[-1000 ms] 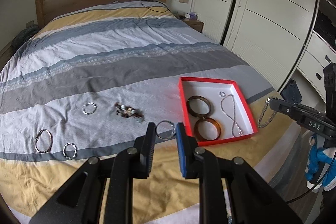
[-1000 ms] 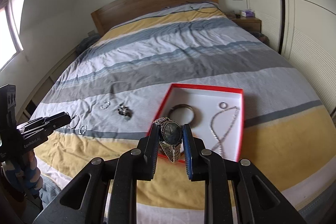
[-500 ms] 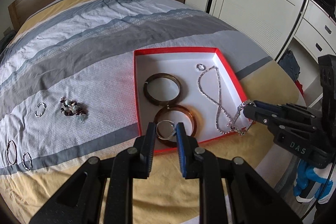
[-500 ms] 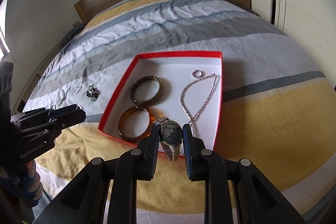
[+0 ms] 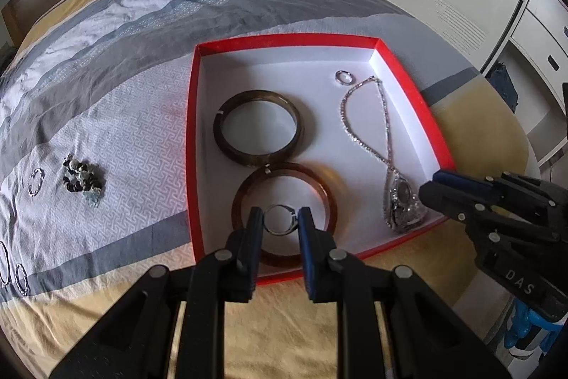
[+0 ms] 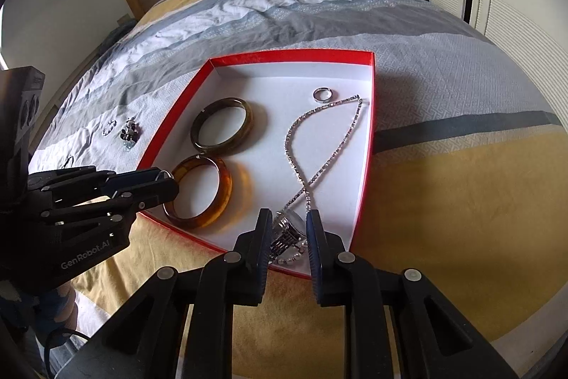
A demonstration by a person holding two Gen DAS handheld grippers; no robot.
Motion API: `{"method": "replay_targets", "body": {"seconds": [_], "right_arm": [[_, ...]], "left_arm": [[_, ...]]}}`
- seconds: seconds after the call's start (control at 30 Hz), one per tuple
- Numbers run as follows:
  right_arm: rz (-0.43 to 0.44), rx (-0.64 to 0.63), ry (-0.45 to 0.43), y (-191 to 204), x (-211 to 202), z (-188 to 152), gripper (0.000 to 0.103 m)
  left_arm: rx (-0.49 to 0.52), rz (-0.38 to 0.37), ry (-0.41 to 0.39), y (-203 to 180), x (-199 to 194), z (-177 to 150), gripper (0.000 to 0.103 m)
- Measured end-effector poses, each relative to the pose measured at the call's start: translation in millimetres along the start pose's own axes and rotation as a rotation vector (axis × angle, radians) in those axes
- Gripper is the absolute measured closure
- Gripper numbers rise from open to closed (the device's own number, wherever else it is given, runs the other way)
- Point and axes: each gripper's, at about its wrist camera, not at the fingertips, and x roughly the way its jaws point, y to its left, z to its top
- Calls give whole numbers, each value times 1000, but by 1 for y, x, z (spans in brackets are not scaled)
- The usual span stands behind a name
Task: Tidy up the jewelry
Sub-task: 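Open both tools to release the ring and watch inside the box, then pull both open tools back from the red box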
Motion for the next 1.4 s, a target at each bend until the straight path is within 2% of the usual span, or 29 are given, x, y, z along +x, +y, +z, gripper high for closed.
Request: {"method": "replay_targets", "body": {"seconds": [0.27,0.57,0.7,0.8,0.9,1.17,1.4], "right_arm": [[-9,4,14,-1,-1,-4,84],[-22,43,-26,-1,-31,-11,83],[-28,43,-50,2,-52,-14,83],[-24,59,-83,6,-75,-16,82],[-20,65,-116,15,-97,-18,78],[8,21,-193,61,-150,-34,67],[29,-42,-253,103,-193,-53,64]], "left_arm": [[-9,-2,29,4,8,-2,84],[-9,-11,29,2,-17,-4,83],[-13,-14,-22,8,-53,-5,83],[-37,-5,-70,17,-85,-10,76],[-70,4,-108,30,-116,-17,76],[-132,14,-213,48,-196,-62,75],[-178,21,-309,50,-255,-98,75]]}}
